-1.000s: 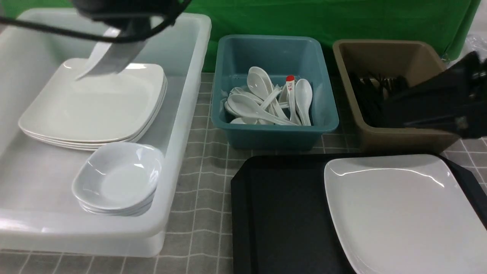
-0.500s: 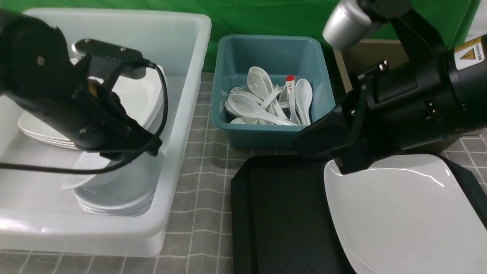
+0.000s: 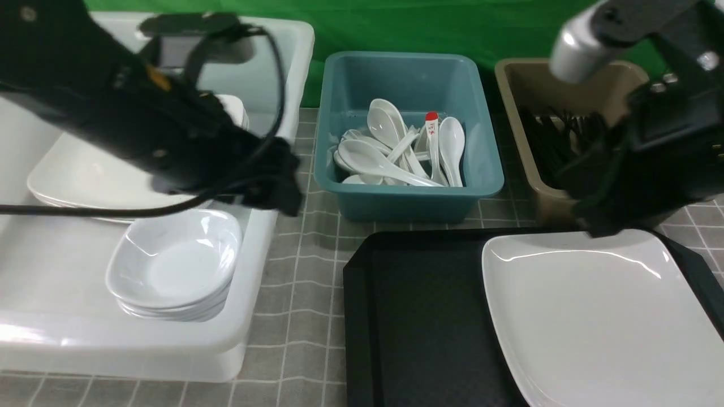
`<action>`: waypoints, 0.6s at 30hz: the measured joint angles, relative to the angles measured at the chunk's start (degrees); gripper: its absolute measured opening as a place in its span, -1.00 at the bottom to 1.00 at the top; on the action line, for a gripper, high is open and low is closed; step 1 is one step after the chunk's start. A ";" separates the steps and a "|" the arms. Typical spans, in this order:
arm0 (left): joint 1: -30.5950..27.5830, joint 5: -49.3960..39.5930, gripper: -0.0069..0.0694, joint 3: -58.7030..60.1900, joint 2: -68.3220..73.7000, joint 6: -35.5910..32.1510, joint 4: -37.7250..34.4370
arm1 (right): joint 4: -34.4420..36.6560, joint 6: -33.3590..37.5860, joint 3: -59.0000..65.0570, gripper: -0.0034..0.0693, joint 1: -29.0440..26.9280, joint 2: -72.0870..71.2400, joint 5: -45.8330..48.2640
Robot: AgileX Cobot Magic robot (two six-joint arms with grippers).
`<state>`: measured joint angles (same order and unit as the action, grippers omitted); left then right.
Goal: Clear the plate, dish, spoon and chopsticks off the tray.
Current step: Use the left arm to grab a plate from the dinner plate
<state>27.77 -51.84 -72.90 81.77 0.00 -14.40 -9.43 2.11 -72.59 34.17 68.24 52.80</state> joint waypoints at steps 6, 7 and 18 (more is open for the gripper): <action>10.74 -0.12 -0.63 -8.29 9.68 1.31 -3.91 | -6.83 -3.05 0.00 -0.83 -5.97 -2.97 11.99; 11.71 -0.85 -0.70 -10.54 11.86 1.31 -4.73 | -6.97 -2.99 0.00 -0.83 -6.89 -3.14 12.97; 14.39 0.22 -0.38 -28.07 35.98 1.31 -4.78 | 1.89 4.27 7.32 -0.84 -17.41 -3.20 13.91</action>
<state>42.17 -51.62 -100.97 117.75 1.31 -19.19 -7.54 6.39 -65.27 16.77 65.04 66.71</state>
